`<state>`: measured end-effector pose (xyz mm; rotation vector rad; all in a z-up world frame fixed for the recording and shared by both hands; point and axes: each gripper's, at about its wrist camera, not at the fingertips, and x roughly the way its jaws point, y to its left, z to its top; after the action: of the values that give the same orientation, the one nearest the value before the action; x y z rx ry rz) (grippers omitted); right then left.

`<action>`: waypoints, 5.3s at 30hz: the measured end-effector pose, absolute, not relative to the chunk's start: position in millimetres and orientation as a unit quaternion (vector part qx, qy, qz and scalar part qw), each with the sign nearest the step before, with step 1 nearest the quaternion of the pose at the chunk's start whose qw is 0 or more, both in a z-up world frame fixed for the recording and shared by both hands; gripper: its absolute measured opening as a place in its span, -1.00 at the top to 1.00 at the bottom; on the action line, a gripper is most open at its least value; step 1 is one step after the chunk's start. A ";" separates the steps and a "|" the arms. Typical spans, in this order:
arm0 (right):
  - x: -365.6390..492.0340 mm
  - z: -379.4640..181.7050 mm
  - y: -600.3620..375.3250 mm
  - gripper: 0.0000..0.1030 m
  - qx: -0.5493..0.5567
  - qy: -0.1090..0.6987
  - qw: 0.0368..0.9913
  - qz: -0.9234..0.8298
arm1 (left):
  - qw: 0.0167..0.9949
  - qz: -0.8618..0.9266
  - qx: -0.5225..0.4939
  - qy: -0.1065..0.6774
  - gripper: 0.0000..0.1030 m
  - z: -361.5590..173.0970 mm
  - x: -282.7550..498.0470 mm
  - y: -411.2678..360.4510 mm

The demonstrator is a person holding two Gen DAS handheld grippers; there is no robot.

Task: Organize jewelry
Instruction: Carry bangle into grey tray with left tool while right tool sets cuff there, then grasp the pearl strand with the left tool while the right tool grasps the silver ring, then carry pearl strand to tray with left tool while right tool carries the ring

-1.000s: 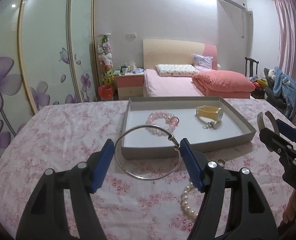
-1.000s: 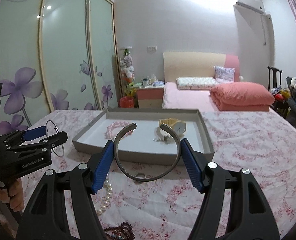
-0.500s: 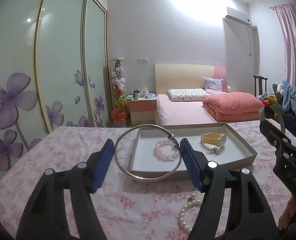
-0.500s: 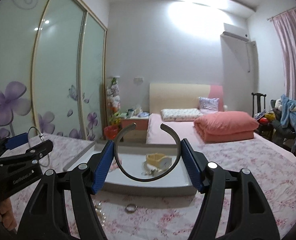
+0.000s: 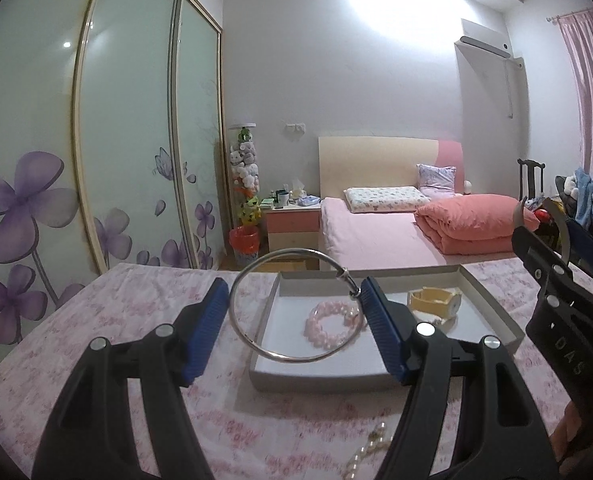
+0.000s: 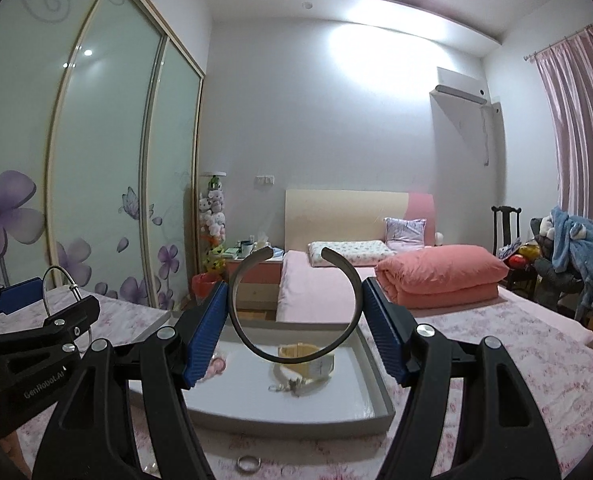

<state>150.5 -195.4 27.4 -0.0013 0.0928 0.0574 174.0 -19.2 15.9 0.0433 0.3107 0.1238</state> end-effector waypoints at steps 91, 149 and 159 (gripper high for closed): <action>187.2 -53.5 -190.3 0.08 -0.045 0.383 0.907 0.166 | 0.897 0.013 0.046 0.440 0.80 -95.2 217.8 51.8; 123.8 17.5 -194.3 0.56 -0.028 0.122 0.989 0.079 | 0.977 0.028 0.038 0.206 0.80 2.9 156.5 14.0; 116.8 21.8 -195.5 0.56 -0.031 0.086 0.994 0.057 | 0.980 0.030 0.038 0.194 0.80 6.7 154.4 8.3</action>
<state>116.8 -195.5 21.8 -0.0629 0.1733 0.1144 154.4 8.3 6.7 0.0772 0.3904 0.0607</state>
